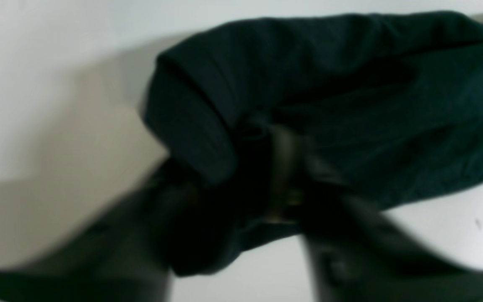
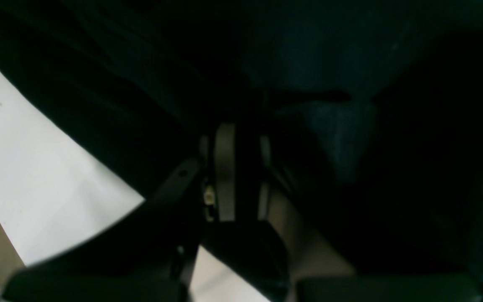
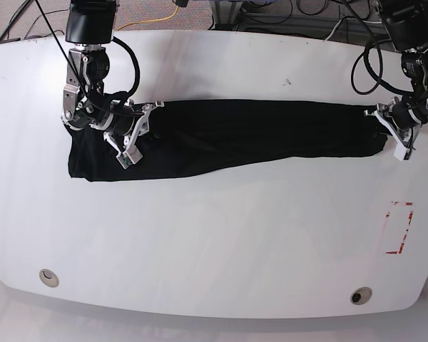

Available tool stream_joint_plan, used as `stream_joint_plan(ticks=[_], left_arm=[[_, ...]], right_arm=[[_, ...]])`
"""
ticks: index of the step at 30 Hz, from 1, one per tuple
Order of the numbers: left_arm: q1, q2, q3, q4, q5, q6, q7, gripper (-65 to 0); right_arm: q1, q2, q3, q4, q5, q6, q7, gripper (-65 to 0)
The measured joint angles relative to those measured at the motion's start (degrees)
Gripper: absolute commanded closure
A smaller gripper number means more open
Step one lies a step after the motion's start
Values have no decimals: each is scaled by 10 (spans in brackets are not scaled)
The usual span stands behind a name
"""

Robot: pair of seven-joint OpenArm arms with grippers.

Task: Layout the t-shirt on the table in an organized manner, then fold the t-shirt properly
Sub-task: 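Fold the shirt end over with the left gripper toward the right gripper, then carry the folded shirt end with the left gripper toward the right gripper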

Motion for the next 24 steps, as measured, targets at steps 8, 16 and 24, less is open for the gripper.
stream_joint_plan(ticks=[8,16,24], left_arm=[[3,1,1,25,4,0,13,0],[29,3,0,185,9,-1,71,0],[26,30,3,320,6,1,167,0]], right_arm=[[0,0,0,0,0,0,0,-70],[0,0,0,0,0,0,0,-70],[0,0,0,0,0,0,0,-68]])
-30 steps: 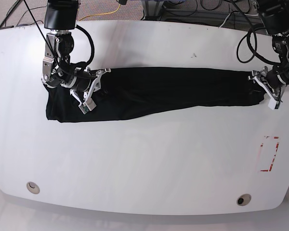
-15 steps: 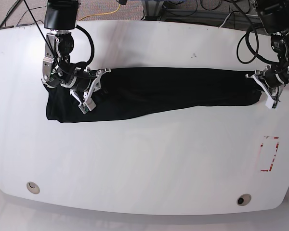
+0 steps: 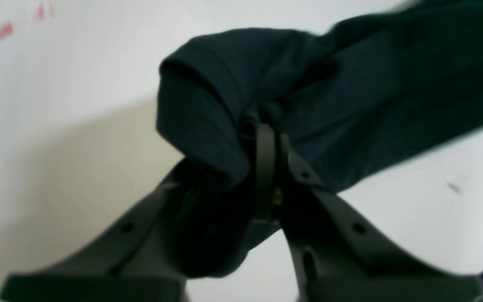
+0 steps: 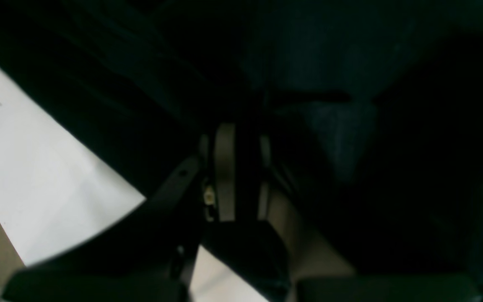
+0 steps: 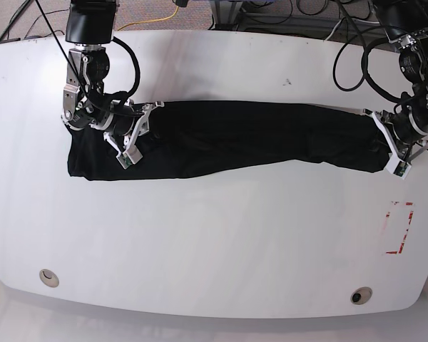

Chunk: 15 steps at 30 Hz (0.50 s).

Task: Layout the t-shirt on the table in an organized manner, then fold the t-shirt properly
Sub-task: 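Carry the folded shirt end with the left gripper toward the right gripper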

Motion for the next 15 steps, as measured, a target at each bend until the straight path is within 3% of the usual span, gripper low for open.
stream_joint_plan(ticks=[6,15], left_arm=[[-13,47,-1,47,4,-1,69,0],[-42,119,36,51,5,-1,93,-1]], right_arm=[[0,0,0,0,0,0,0,-68],[0,0,0,0,0,0,0,-68]])
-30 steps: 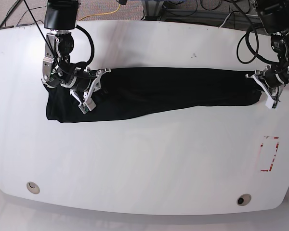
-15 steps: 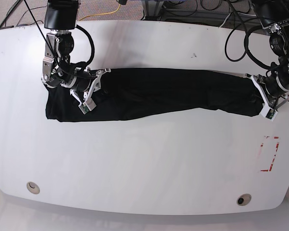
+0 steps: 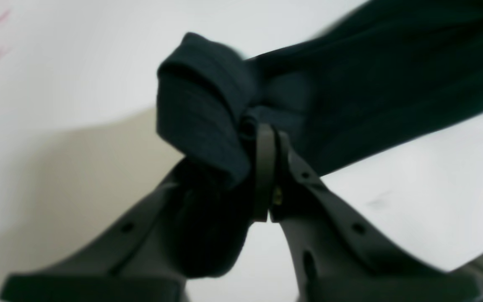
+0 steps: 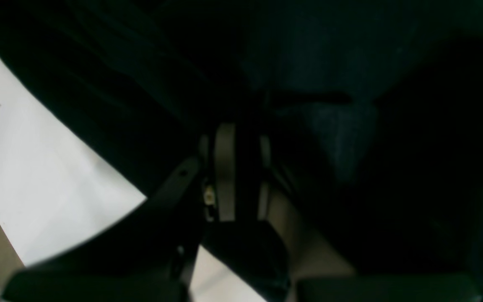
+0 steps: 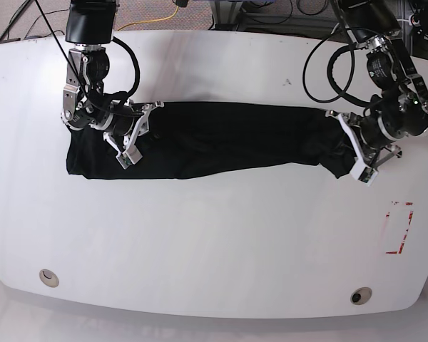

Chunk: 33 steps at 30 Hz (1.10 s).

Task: Layout the t-shirt on the table in an organized manner, then fold the t-shirt properly
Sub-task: 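Carry the folded shirt end with the left gripper toward the right gripper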

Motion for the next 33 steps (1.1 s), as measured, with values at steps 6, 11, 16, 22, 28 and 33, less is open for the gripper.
stream_joint_plan(ticks=[6,11,16,22,28,33], left_arm=[[-14,40,65,0,2,0,4,-3],[-24,70,130,0,4,0,5,-3],[-35,96,174,-1,2,0,3,-3],[-34,119,208,-10,10,0,4,-4],[-34,136,233,-27,39,0,4,-4],[-34,137,244,-39,40,0,2,-4]], right_arm=[[0,0,0,0,0,0,0,-68],[0,0,0,0,0,0,0,-68],[0,-1,0,0,0,0,0,-68],[1,-1,0,0,0,0,0,-68],[2,-2,0,0,0,0,-4,-68],[2,-2,0,0,0,0,-4,-68]])
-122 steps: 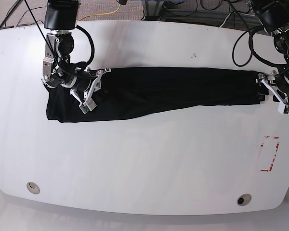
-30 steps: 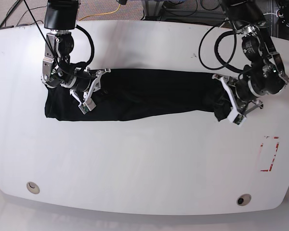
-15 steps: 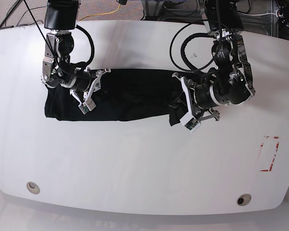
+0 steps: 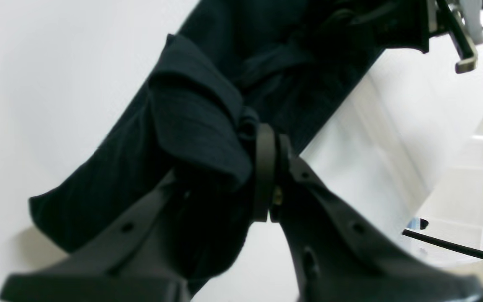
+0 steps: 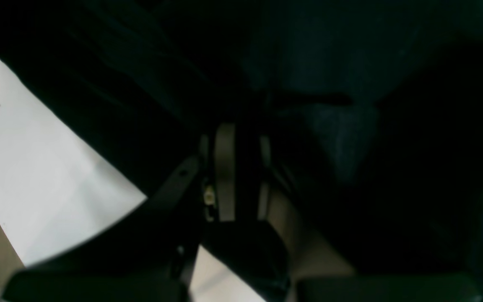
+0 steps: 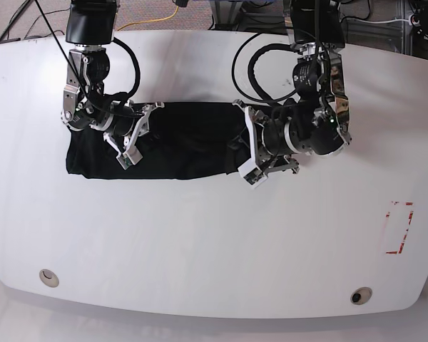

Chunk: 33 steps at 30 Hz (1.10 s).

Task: Layout the t-shirt on the table in an organized manner, then fold the t-shirt properly
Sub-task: 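Carry the folded shirt end with the left gripper toward the right gripper, then lower the left gripper and press the folded end onto the shirt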

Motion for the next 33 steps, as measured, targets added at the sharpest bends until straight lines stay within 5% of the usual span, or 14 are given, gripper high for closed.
stream_joint_plan(ticks=[7,17,33], left_arm=[[0,0,0,-19,3,0,-11,-33],[0,1,0,-20,4,0,-11,-467],[-68,15,25,11,-33,0,-11,-386]], right_arm=[[0,0,0,0,0,0,0,-68],[0,0,0,0,0,0,0,-68],[0,0,0,0,0,0,0,-68]])
